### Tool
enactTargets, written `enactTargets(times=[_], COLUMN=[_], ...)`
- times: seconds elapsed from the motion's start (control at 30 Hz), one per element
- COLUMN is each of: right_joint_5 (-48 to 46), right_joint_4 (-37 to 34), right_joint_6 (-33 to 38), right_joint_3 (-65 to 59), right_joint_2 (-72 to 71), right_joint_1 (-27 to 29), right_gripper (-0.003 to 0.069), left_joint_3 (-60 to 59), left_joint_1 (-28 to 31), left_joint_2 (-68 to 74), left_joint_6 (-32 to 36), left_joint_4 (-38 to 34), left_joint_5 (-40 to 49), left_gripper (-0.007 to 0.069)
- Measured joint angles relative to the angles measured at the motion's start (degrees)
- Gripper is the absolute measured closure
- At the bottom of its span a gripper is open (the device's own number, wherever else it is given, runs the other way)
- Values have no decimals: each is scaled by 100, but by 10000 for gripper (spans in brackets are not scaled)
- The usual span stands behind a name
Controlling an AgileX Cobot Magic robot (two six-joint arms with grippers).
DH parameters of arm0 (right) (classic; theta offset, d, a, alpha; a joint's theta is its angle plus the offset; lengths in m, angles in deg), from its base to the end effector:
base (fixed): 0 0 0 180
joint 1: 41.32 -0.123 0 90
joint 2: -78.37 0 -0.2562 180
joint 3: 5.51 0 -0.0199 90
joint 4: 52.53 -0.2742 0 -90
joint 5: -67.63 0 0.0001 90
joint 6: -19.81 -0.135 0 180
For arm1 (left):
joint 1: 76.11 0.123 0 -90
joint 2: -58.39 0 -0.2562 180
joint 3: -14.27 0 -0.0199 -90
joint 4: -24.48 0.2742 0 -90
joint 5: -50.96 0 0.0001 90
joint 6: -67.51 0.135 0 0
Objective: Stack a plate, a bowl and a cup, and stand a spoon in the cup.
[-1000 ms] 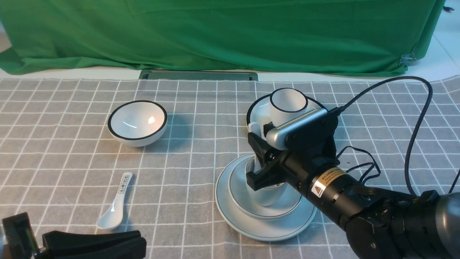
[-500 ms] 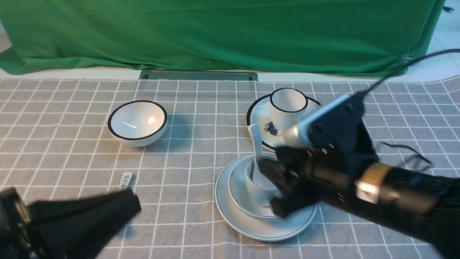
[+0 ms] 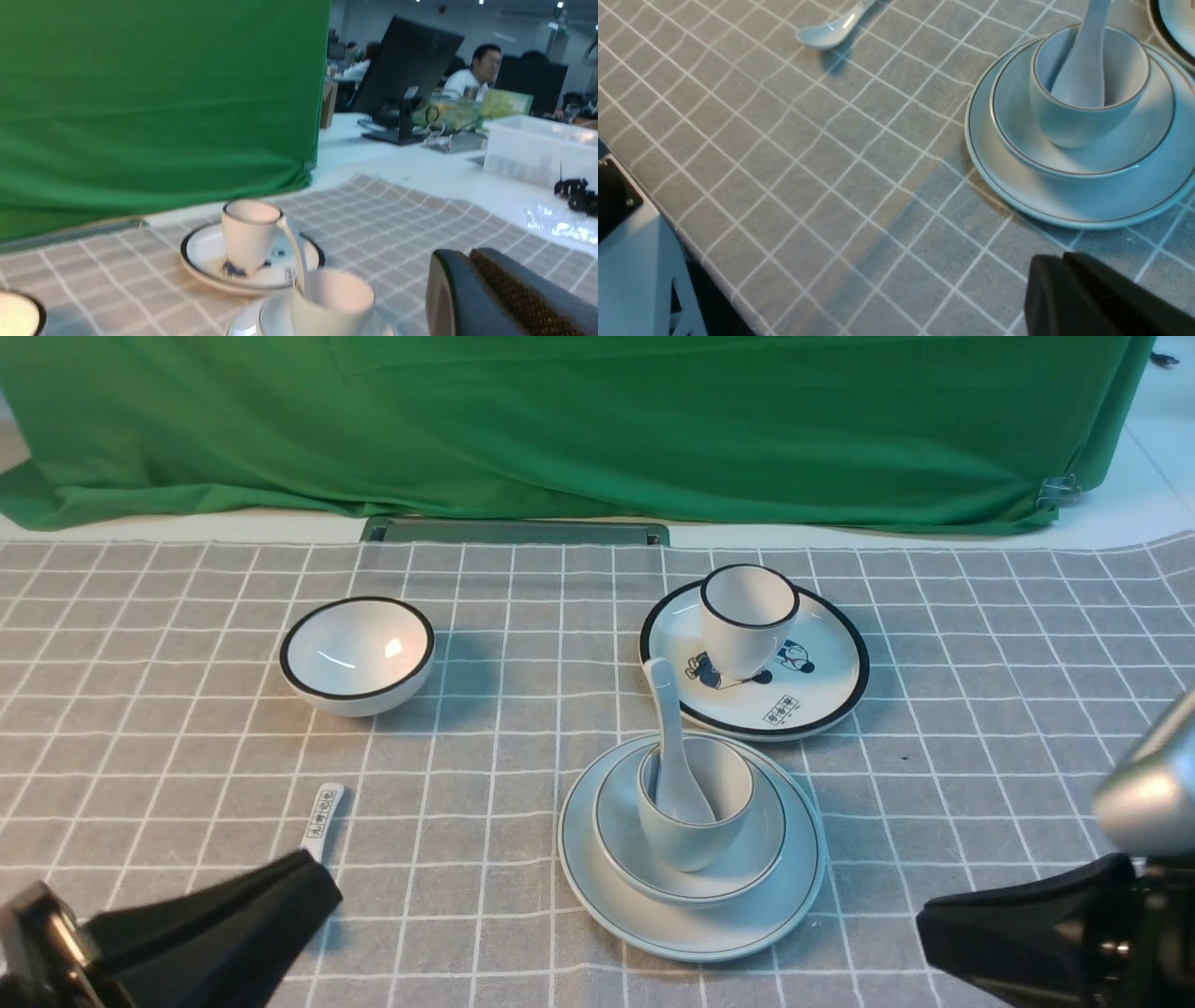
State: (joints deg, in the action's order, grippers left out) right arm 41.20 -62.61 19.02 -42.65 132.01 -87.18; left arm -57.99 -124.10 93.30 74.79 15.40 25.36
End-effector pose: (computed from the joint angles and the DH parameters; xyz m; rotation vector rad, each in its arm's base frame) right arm 0.1614 0.1814 0.2846 -0.6998 1.9888 0.6777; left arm 0.1347 -0.1358 0.2267 0.5304 1.3618 -0.6519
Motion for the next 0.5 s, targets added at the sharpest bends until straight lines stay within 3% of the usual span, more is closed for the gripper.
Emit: enactTargets(times=[0.37,0.5], right_joint_5=[43,172], right_joint_4=[126,370], right_joint_6=[-6,1], right_joint_3=[-5,-32], right_joint_2=[-174,-343], right_joint_1=[0,368], right_gripper=[595,597], left_joint_3=[-58,-68], left_joint_1=[0,0], left_joint_2=[0,0], left_joint_6=[12,12], left_joint_4=[62,217], left_joint_5=[1124,1273], left_gripper=[612,612])
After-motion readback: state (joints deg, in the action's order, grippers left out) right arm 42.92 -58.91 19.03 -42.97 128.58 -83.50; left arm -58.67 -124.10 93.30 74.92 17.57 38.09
